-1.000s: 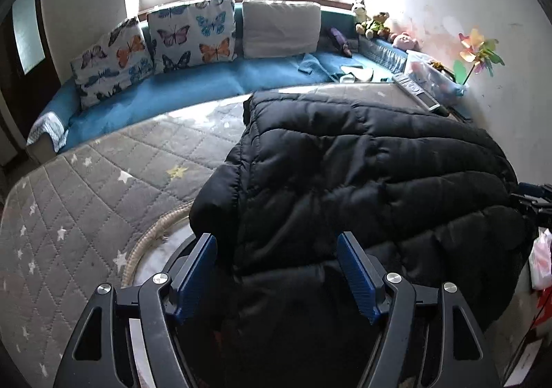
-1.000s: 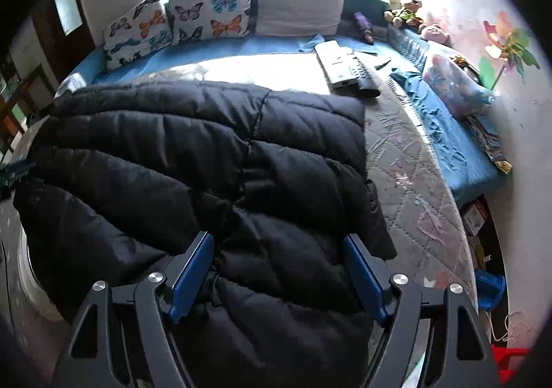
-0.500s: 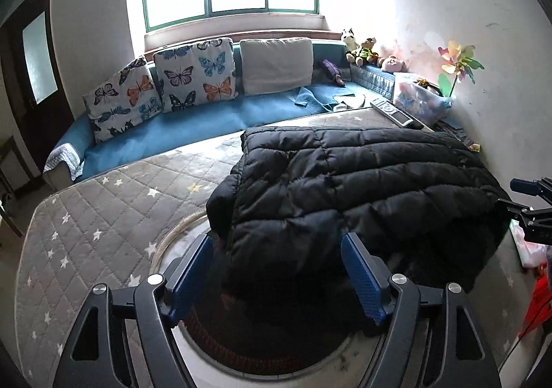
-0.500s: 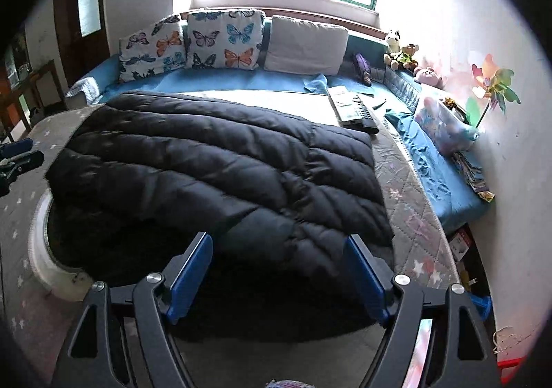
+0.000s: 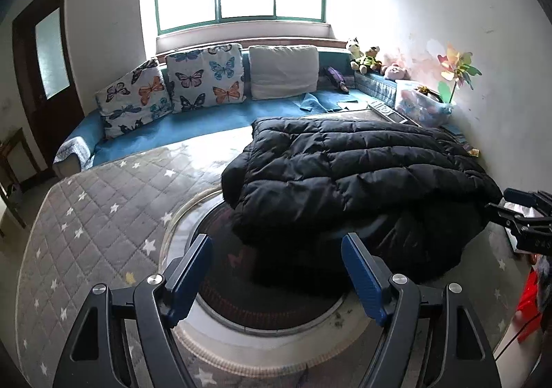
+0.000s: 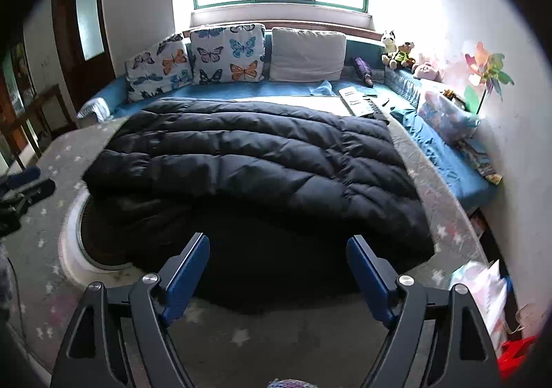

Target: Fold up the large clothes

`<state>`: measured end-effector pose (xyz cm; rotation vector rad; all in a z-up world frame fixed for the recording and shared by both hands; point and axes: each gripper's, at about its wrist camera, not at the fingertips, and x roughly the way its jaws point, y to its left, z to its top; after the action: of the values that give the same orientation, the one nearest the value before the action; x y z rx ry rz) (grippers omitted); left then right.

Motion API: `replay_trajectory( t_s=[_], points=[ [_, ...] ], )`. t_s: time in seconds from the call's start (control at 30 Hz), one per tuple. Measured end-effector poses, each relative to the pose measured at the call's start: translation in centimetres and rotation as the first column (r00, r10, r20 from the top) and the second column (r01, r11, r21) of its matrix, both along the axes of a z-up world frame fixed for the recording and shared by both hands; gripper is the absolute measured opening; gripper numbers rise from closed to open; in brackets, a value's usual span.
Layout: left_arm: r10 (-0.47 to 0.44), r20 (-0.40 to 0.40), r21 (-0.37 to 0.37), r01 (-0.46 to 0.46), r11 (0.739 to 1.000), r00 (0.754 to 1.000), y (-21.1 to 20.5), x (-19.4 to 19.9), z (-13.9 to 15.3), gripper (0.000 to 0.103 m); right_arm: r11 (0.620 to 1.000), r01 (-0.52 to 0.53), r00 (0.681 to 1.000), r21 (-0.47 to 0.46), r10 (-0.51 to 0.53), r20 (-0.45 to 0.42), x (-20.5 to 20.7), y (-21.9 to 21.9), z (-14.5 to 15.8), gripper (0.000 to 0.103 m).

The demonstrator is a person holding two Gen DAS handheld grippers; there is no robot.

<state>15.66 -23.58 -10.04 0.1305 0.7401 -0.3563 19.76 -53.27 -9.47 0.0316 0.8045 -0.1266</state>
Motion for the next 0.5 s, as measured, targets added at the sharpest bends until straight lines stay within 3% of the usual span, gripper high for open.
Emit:
replay_trajectory(
  t_s=[0.27,0.5],
  points=[
    [0.033,-0.02,-0.028,-0.033,0.999,0.999,2.1,-2.3,-0.5,0.082,0.991,0.036,0.999,-0.132,-0.032,0.038,-1.8,3.4,-0.2,0.097],
    [0.042,-0.044,-0.031,-0.044,0.999,0.998,3.0,-3.1,-1.8,0.082,0.993,0.052,0.998,-0.109,-0.048,0.043,-2.7,4.6,-0.9,0.098]
  ],
)
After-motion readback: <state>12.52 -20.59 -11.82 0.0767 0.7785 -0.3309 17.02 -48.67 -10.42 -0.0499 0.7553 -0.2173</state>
